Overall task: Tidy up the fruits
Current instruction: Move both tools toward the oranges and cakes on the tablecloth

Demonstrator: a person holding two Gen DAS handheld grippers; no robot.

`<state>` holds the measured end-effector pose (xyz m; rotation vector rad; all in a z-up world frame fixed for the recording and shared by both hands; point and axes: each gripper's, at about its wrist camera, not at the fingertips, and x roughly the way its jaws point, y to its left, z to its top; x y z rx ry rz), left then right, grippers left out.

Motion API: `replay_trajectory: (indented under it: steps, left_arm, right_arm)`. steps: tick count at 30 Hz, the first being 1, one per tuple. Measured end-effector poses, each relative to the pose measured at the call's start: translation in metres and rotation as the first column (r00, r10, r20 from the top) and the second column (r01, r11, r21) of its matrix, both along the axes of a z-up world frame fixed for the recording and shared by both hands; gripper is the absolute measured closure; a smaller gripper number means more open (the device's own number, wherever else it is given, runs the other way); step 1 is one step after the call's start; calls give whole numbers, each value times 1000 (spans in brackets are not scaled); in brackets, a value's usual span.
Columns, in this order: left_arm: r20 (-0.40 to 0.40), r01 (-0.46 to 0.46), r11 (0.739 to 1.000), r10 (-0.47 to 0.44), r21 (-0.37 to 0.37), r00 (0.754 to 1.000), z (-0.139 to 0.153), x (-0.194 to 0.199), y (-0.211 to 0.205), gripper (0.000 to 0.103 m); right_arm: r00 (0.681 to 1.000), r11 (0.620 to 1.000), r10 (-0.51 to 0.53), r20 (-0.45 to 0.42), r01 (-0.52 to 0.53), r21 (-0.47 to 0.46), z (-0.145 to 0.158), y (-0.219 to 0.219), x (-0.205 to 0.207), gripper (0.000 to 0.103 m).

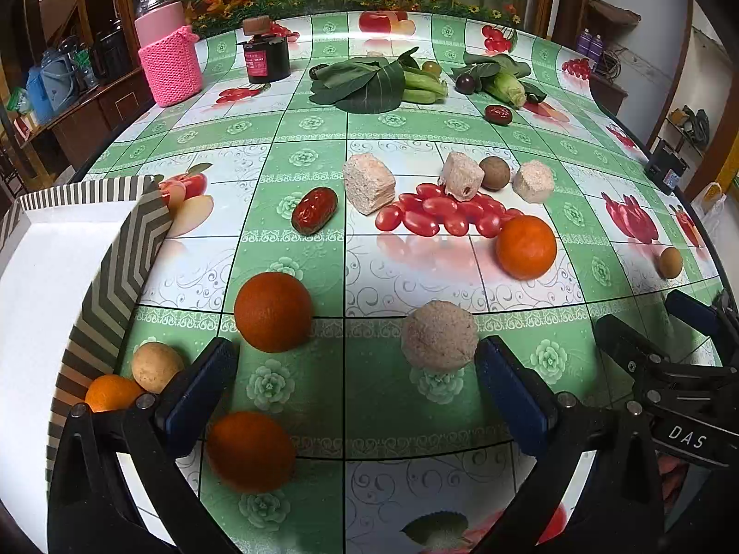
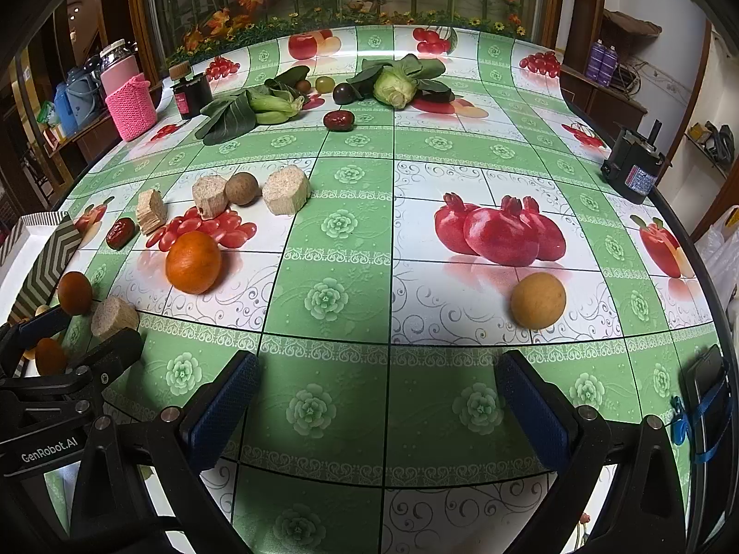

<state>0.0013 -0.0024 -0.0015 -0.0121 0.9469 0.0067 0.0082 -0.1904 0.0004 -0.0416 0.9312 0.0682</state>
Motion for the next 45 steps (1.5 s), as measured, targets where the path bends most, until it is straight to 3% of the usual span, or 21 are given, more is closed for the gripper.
replay_trajectory:
  steps: [23,27,31,34,45]
  left_arm:
    - [-1,0,1000,0,0,1000,0,0,0,0]
    - [-34,45,999,-45,0,998,0,0,-1,0]
    - [-37,54,998,-53,19,998,4,-14,5,0]
    - [-38,65,998,-66,-23,997,11,-26,10,0]
    - [-39,112,991,-115,-69,993,20,-64,18,0]
  right_arm:
    - [1000,1000,-2,0,2,0,0,-1,-2,0]
    - [1000,1000,0,0,0,0,0,-2,-2,0]
    - [999,1000,18,33,-18,0,8,-2,-13,0]
    - [998,999,29,61,-31,18,19,-3,-21,0]
    - [994,992,69,89,-78,100,41,4,-41,0]
